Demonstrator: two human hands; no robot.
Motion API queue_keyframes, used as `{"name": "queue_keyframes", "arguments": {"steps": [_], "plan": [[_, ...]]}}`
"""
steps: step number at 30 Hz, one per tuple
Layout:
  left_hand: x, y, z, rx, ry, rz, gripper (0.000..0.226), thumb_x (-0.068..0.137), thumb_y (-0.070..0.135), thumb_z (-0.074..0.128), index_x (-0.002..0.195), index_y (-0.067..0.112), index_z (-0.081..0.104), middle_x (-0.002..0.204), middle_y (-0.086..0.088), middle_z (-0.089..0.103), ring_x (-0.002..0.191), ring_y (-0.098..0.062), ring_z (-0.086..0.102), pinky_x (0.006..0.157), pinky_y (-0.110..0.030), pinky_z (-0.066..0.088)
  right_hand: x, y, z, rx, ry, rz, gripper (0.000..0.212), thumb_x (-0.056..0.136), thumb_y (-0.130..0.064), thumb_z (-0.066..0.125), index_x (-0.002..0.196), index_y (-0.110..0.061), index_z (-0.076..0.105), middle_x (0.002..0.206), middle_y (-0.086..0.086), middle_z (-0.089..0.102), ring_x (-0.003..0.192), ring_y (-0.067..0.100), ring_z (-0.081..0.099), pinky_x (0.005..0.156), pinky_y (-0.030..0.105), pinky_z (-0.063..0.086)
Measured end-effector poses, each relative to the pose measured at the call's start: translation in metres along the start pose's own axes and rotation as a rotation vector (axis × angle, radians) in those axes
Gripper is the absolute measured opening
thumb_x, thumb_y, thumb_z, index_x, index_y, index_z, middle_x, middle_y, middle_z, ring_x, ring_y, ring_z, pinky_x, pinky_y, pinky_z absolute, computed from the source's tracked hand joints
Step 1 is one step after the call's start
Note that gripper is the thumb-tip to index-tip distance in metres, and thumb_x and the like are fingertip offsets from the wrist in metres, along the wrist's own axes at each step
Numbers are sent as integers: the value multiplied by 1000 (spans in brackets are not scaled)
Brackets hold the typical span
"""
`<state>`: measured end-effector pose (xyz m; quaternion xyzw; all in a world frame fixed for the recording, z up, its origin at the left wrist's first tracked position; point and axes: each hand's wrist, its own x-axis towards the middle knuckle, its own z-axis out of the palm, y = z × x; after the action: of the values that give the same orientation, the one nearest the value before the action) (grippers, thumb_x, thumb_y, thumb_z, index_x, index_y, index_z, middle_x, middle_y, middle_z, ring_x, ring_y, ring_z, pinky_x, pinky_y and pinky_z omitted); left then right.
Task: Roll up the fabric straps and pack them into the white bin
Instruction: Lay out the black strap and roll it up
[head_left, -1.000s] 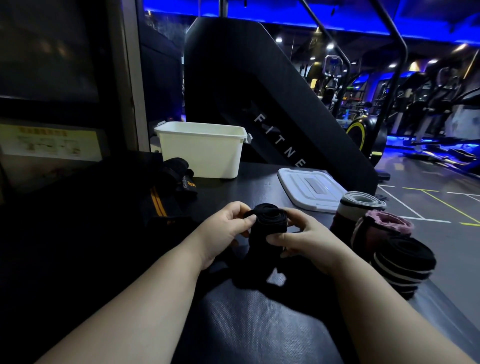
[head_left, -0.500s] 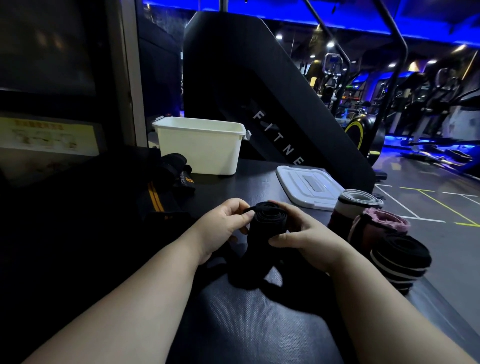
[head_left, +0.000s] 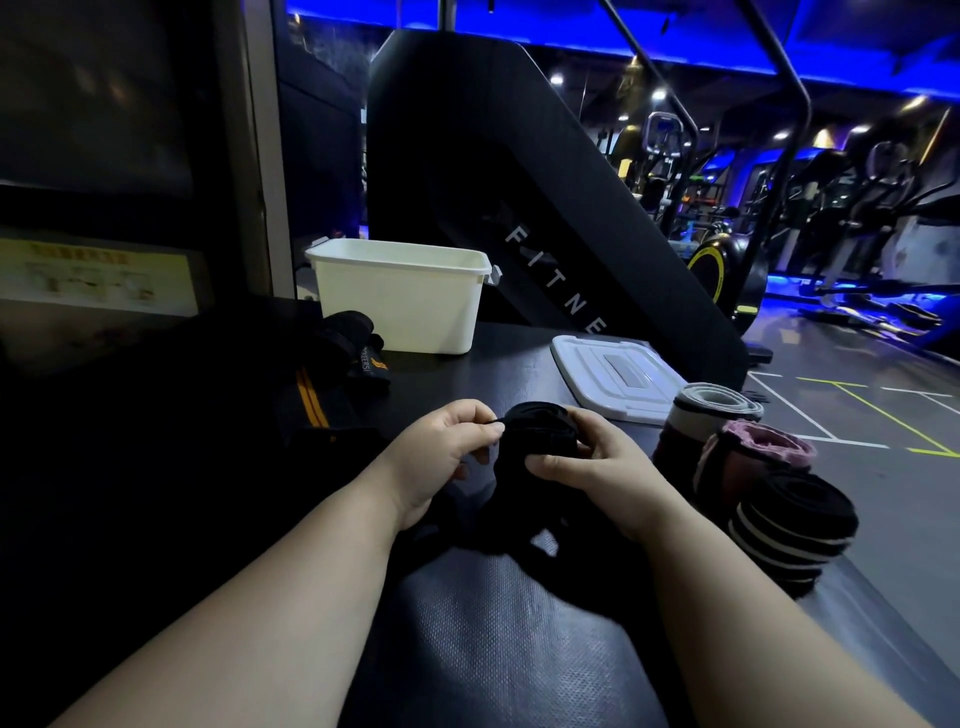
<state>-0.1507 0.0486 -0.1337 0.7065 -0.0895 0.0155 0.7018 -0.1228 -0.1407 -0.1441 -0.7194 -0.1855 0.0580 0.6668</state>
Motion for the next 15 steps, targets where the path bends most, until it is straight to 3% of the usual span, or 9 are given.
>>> {"name": "queue_keyframes", "arguments": {"steps": [4,8,15], "plan": [[1,0,2,71,13,44,20,92,11,59,76,21,55,69,4,48,62,-4,43,56,-18,32,1,-2,3,-5,65,-8,49,74,1,80,118,-8,62,107,16,72,102,34,68,91,43,55],[1,-3,3,75,21,76,17,91,13,63,77,20,57,71,7,49,62,-2,44,55,-12,35,0,-3,6,-5,115,-12,45,75,1,78,115,-11,62,100,13,74,91,25,71,83,36,58],[0,-5,3,148,21,192,18,87,10,68,73,19,61,79,6,48,69,-4,43,65,-9,35,1,0,7,-63,165,-18,48,67,-12,87,107,-20,62,94,8,75,91,26,72,88,46,57]]}}
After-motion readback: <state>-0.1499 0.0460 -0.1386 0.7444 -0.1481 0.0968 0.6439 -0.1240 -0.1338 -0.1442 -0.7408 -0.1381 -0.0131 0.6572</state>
